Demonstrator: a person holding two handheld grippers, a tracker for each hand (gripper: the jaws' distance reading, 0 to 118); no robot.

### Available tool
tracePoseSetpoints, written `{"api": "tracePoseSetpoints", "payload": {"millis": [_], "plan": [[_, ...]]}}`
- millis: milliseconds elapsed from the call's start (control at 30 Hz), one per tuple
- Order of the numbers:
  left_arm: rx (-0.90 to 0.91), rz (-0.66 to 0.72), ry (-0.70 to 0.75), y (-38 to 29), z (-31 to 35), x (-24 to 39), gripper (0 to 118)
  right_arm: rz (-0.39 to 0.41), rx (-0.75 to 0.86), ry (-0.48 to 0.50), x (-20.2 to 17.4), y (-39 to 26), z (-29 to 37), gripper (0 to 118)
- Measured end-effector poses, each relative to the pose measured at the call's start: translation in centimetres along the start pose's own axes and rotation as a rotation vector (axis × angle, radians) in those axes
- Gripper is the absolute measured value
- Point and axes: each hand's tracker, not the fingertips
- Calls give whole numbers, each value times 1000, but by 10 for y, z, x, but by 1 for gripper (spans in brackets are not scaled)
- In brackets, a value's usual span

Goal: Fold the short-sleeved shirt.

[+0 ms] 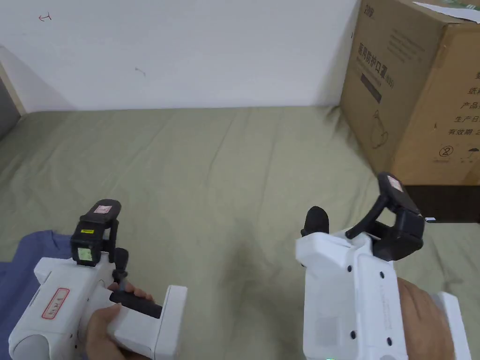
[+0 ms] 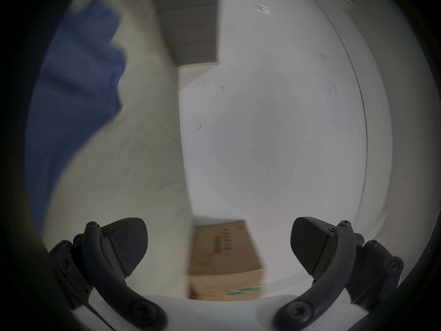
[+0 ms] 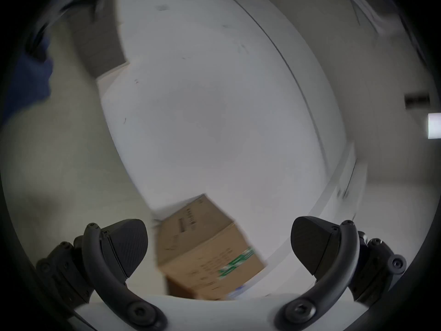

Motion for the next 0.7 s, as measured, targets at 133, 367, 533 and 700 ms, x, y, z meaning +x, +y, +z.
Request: {"api": "tracePoseSetpoints", "payload": {"millis": [133, 367, 533, 700], "plan": [[28, -758, 80, -30, 2, 56, 118, -419, -155, 120, 29, -12, -14, 117], [119, -1462, 147, -92, -3, 66, 118, -887, -323, 250, 39, -45, -22, 117], [88, -1460, 135, -97, -1, 63, 118, -852, -329, 258, 32, -48, -20, 117], [85, -1449, 146, -93, -1, 59, 118, -833, -316, 266, 32, -45, -21, 117]]}}
